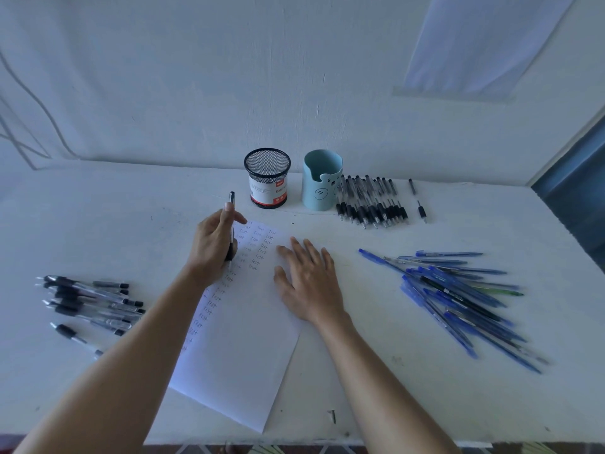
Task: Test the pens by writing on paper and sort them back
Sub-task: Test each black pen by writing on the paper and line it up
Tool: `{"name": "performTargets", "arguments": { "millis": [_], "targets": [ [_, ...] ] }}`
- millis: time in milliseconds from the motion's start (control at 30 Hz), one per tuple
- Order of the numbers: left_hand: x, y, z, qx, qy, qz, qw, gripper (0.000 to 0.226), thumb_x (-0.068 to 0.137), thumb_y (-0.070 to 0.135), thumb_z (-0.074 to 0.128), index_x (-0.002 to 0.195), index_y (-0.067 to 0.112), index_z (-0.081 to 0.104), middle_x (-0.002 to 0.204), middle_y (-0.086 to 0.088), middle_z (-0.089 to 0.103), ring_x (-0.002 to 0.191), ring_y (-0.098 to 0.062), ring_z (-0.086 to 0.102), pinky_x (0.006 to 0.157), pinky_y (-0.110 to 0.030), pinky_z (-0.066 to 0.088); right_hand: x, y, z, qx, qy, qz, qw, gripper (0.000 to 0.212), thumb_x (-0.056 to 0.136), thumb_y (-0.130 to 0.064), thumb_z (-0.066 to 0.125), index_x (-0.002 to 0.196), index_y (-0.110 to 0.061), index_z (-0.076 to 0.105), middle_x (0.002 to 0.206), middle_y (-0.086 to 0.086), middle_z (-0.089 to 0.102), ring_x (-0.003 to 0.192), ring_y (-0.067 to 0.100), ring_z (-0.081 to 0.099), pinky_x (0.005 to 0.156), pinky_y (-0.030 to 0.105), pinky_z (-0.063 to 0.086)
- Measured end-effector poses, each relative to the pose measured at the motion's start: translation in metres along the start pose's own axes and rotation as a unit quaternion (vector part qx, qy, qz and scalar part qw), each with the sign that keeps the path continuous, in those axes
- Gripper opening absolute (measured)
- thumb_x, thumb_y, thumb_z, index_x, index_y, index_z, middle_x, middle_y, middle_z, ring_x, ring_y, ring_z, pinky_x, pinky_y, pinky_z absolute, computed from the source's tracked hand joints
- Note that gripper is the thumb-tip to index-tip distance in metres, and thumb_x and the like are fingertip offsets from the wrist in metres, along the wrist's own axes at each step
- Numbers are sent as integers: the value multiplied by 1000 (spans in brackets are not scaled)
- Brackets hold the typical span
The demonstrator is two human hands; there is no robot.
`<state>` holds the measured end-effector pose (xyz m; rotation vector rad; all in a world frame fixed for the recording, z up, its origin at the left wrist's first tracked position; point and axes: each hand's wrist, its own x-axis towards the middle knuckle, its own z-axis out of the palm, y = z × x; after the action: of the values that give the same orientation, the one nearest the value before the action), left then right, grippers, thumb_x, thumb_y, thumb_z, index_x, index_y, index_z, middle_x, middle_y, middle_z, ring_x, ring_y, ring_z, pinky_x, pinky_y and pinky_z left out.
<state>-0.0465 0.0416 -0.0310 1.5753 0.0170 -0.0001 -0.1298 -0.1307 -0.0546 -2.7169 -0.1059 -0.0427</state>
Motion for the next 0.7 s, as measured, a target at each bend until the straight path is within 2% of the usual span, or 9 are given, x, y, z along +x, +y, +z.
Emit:
{"name": "performTargets", "arguments": {
  "millis": [133,233,333,433,500,600,700],
  "targets": [
    [-2,2,-3,46,-8,11,999,54,101,56,41,83,10,62,54,-6,22,44,-16,26,43,-20,19,0,-1,1,1,3,-1,1000,52,100,-42,32,149,-27,37,164,0,22,152,21,12,122,44,-1],
    [-7,1,-6,177,-28,37,983,47,101,50,49,75,14,64,44,5,29,40,-17,30,44,-23,24,0,0,2,-5,4,-4,1000,50,102,-40,35,150,-26,36,164,0,21,152,21,11,122,44,-1],
    [-8,3,-2,358,-86,34,929,37,97,45,58,73,19,68,45,8,40,46,-10,38,51,-28,30,1,0,4,-7,9,-2,1000,53,102,-37,31,151,-18,33,164,1,22,152,21,13,123,44,2],
    [-11,6,6,485,-143,28,862,27,92,47,64,84,21,64,66,2,61,72,-19,60,63,-31,44,0,1,7,-13,28,3,1000,63,95,-36,17,151,-14,32,162,1,27,151,22,19,122,44,5],
    [-14,9,13,495,-156,13,855,26,91,49,64,90,22,60,65,0,64,71,-20,66,61,-30,47,0,1,7,-7,28,3,1000,60,95,-32,19,151,-15,32,162,1,27,151,20,19,122,42,5],
    [-20,13,21,501,-159,-9,851,30,91,51,62,99,22,56,59,0,64,66,-17,69,53,-28,41,1,3,4,57,46,20,997,57,93,-26,28,148,-15,37,159,1,33,148,18,24,122,40,6],
    [-23,13,21,494,-159,-16,855,30,93,53,58,102,24,53,62,-1,65,69,-17,69,57,-29,45,1,3,3,84,58,29,994,61,89,-24,24,146,-13,42,154,4,41,146,18,28,123,37,7]
  ]
}}
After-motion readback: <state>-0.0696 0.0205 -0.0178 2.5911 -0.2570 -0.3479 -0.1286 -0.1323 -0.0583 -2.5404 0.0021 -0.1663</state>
